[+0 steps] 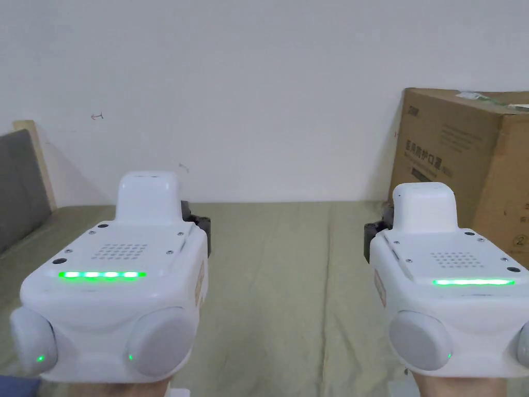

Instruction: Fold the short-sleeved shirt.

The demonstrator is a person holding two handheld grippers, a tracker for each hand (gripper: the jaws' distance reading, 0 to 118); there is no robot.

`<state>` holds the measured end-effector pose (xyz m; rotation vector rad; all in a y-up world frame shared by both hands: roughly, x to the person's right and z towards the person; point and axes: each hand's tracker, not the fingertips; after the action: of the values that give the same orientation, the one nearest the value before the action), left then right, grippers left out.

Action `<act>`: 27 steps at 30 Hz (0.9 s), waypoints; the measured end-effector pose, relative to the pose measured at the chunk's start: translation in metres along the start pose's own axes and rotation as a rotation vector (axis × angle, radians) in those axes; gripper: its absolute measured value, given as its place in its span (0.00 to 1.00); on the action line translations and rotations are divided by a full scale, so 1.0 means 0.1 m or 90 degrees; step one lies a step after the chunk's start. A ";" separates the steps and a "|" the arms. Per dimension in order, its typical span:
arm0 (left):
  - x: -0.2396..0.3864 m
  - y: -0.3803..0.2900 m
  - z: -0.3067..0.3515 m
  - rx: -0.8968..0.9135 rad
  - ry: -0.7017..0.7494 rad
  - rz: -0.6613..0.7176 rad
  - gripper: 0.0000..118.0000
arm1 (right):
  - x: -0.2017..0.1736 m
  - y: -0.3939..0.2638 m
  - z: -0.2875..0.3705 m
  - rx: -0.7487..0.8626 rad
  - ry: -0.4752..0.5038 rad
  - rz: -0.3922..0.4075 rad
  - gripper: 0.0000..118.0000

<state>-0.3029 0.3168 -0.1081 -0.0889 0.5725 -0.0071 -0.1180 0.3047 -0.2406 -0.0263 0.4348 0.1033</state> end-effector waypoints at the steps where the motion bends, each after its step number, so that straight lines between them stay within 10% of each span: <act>1: 0.01 -0.01 0.02 0.009 -0.005 0.000 0.00 | -0.02 0.00 0.02 0.009 -0.003 0.015 0.02; 3: 0.04 -0.02 0.06 0.020 0.008 0.000 0.16 | -0.03 0.00 0.02 0.001 0.003 0.014 0.34; 5: 0.04 -0.01 0.06 0.016 0.015 -0.009 0.58 | -0.02 -0.01 -0.02 -0.021 0.027 -0.003 0.75; 7: 0.00 -0.01 0.05 -0.019 -0.040 0.006 0.65 | -0.01 -0.03 0.00 -0.022 0.034 -0.022 0.78; 9: -0.01 -0.02 0.05 -0.021 -0.037 0.015 0.99 | -0.03 -0.04 0.06 -0.004 0.025 -0.023 0.84; 13: 0.01 -0.02 0.08 -0.003 -0.021 0.006 1.00 | -0.05 -0.02 0.08 0.001 0.024 -0.006 0.98; 27: 0.06 -0.09 0.06 -0.061 -0.007 -0.004 1.00 | 0.03 -0.10 0.05 -0.022 0.027 -0.032 0.98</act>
<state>-0.2943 0.3083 -0.1055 -0.1833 0.5616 0.0149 -0.1124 0.2952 -0.2369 -0.0732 0.4751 0.0608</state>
